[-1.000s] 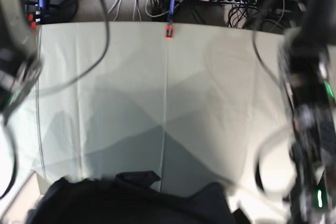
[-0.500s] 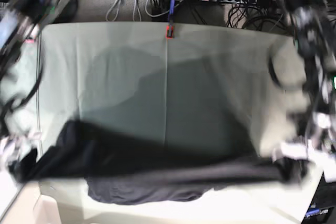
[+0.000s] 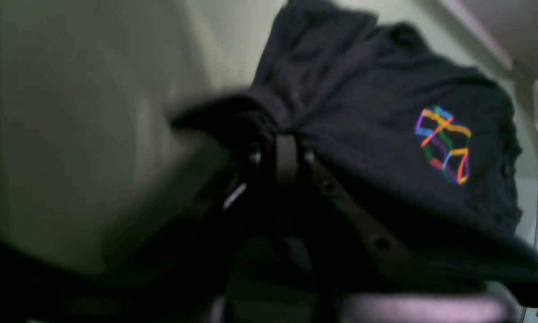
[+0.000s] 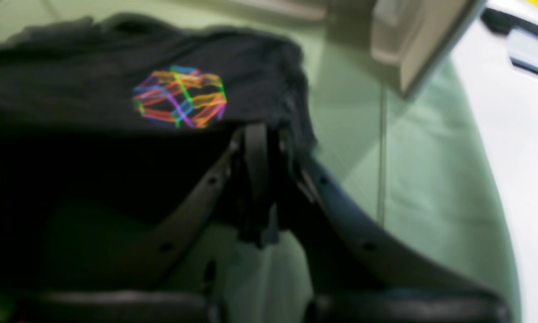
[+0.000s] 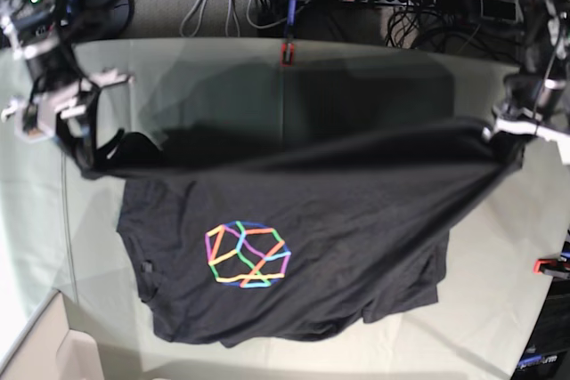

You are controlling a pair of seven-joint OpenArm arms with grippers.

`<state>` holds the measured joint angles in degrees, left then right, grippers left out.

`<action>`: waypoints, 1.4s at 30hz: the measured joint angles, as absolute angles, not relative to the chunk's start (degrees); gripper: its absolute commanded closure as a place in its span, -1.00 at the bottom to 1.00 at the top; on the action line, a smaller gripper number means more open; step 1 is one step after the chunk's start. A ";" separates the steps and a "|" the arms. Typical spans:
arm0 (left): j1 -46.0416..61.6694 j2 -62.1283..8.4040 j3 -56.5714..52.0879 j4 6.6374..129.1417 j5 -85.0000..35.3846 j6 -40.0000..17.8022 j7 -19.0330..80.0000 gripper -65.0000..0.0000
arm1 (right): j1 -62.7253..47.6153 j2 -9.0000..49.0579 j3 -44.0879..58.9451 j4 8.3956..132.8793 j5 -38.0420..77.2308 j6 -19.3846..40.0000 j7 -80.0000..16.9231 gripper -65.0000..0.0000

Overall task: Layout the t-shirt on the table in an organized manner, then fold the t-shirt properly
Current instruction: 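Lay the shirt flat on the table and release both grippers, then grasp the shirt's edge near the print with the right gripper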

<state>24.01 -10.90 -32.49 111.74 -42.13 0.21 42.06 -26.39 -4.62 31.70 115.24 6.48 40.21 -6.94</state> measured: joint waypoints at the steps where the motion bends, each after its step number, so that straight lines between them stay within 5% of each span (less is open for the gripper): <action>1: 24.91 -10.85 -33.01 111.74 -42.11 0.21 42.06 1.00 | -27.81 -5.10 31.68 115.24 6.50 40.32 -5.37 1.00; 9: 29.04 -10.59 -38.76 113.38 -42.37 0.16 42.30 1.00 | -36.84 -7.92 31.92 115.24 7.25 40.34 10.28 1.00; 15: 28.49 -10.74 -43.22 114.87 -43.27 -0.21 42.46 1.00 | -38.92 -8.29 36.73 115.42 19.88 40.45 16.21 1.00; 30: 21.50 -23.11 -61.91 115.24 -75.50 -1.28 41.93 1.00 | -38.89 -7.99 42.50 115.85 28.97 40.27 33.61 1.00; 36: 21.89 -23.86 -62.04 115.24 -77.28 -1.26 41.85 1.00 | -38.94 -8.01 40.62 115.83 28.99 40.25 32.95 1.00; 42: 21.89 -21.89 -62.04 114.76 -77.47 -1.26 42.17 1.00 | -39.03 -8.32 33.39 115.50 28.29 40.27 19.33 1.00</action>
<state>21.89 -21.89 -62.04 114.76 -77.47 -1.26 42.17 -39.03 -8.32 33.39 115.50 28.29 40.27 19.33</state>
